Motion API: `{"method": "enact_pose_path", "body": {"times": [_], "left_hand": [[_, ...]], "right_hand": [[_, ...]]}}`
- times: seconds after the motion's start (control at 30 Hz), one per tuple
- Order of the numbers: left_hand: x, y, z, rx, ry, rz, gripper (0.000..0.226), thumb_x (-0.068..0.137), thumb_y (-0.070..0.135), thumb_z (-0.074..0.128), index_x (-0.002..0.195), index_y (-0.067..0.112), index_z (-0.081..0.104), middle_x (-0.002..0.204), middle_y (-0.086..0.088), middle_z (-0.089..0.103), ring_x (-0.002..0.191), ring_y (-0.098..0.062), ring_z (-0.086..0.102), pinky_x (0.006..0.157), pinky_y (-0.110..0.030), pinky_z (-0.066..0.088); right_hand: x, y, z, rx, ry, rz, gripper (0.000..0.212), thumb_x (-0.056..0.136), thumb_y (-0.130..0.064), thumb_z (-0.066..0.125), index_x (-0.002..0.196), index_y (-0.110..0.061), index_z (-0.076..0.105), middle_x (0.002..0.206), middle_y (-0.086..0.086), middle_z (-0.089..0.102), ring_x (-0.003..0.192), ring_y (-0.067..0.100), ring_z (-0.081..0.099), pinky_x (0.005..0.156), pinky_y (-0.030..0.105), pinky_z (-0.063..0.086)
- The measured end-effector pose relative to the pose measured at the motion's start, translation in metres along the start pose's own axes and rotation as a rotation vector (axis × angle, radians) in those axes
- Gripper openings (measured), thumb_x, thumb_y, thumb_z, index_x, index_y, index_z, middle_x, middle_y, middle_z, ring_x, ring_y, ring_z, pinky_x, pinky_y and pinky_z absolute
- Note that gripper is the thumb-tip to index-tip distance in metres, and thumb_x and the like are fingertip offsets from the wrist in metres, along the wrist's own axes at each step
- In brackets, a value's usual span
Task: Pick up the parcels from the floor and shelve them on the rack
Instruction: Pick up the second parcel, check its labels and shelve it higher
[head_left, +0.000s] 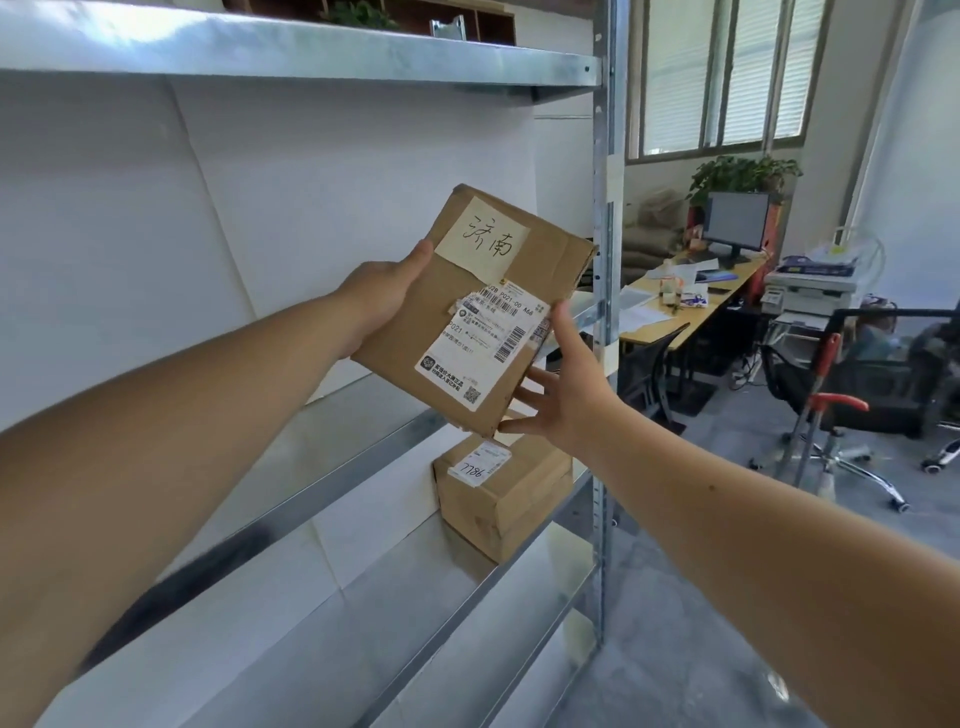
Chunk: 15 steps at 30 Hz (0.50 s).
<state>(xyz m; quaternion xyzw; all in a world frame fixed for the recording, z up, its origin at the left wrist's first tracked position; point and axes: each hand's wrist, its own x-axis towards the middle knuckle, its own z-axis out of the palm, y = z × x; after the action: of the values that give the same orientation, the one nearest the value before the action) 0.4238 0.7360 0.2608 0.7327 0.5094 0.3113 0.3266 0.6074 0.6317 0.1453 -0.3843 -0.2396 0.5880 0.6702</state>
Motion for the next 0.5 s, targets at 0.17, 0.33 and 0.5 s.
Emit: {"method": "enact_pose_path", "body": {"times": [0.17,0.33,0.5], "left_hand": [[0.042,0.004,-0.001,0.225,-0.047,0.157,0.063,0.099,0.079,0.039,0.09,0.027,0.074,0.097,0.003,0.076,0.089,-0.019,0.073,0.078,-0.032,0.054],[0.082,0.009,0.005,0.399,-0.052,0.311,0.059,0.102,0.071,0.042,0.122,0.022,0.069,0.107,0.001,0.074,0.091,-0.018,0.071,0.075,-0.03,0.051],[0.114,0.016,0.013,0.587,-0.089,0.422,0.06,0.1,0.069,0.048,0.145,0.03,0.058,0.128,0.003,0.066,0.107,-0.019,0.058,0.076,-0.032,0.041]], "right_hand": [[0.019,0.002,0.004,0.028,0.006,0.004,0.127,0.044,-0.085,0.084,0.157,-0.058,0.032,0.153,0.014,0.051,0.129,0.045,0.06,0.074,0.077,0.059],[0.039,0.006,0.002,0.036,0.011,0.018,0.108,0.056,-0.083,0.082,0.152,-0.062,0.037,0.147,0.015,0.056,0.122,0.046,0.065,0.08,0.075,0.06],[0.051,0.008,-0.003,0.076,0.02,0.036,0.088,0.069,-0.071,0.086,0.146,-0.06,0.044,0.142,0.018,0.055,0.122,0.049,0.063,0.076,0.066,0.064]]}}
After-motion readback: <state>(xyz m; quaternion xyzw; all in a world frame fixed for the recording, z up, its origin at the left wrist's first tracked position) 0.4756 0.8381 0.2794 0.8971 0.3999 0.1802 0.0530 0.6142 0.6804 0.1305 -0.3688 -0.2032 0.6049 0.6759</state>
